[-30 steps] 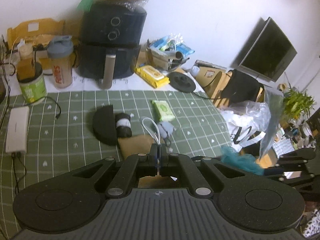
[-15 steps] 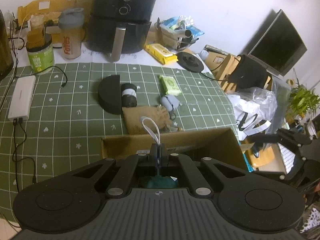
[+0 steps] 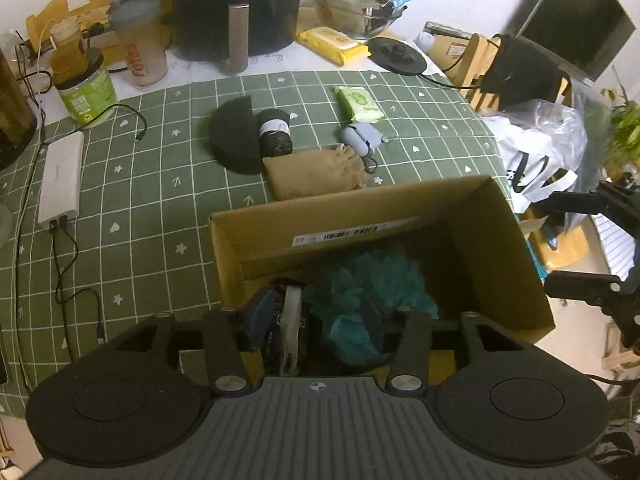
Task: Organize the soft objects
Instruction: 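Carry the sponge to the box and open the right gripper inside, then open the left gripper over the box to drop the black cap, then move the right tool toward the green-and-white wipes packet, then close the right gripper on the wipes packet and lift it, then grasp the black foam half-disc with the left gripper while the right holds the wipes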
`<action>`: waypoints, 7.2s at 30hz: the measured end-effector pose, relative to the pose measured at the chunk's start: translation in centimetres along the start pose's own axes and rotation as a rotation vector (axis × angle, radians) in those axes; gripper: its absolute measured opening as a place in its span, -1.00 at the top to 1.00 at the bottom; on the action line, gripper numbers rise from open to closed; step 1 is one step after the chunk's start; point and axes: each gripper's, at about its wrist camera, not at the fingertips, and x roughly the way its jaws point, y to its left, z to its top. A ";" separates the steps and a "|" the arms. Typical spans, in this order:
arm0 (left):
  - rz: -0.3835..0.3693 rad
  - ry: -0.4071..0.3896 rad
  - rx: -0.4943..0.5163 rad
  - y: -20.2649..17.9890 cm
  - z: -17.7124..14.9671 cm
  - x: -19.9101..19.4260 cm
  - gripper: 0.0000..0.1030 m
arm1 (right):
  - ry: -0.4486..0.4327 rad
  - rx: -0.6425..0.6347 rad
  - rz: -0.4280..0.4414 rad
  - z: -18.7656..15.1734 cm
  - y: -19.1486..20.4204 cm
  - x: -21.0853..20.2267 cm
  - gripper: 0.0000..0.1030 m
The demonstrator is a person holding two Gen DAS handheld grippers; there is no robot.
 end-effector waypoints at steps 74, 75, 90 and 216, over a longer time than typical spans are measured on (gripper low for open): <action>0.138 -0.301 -0.076 4.6 5.1 1.4 -0.42 | 0.082 0.089 -0.319 7.4 -8.7 9.2 -1.00; 0.136 -0.301 -0.080 4.7 5.1 1.4 -0.42 | 0.080 0.091 -0.318 7.6 -9.0 9.6 -1.00; 0.157 -0.273 -0.083 6.6 4.4 1.5 -0.42 | 0.082 0.122 -0.304 9.9 -14.6 17.5 -1.00; 0.090 -0.153 0.050 10.7 14.1 14.4 -0.25 | -0.103 0.260 -0.299 5.9 -7.6 4.7 -0.01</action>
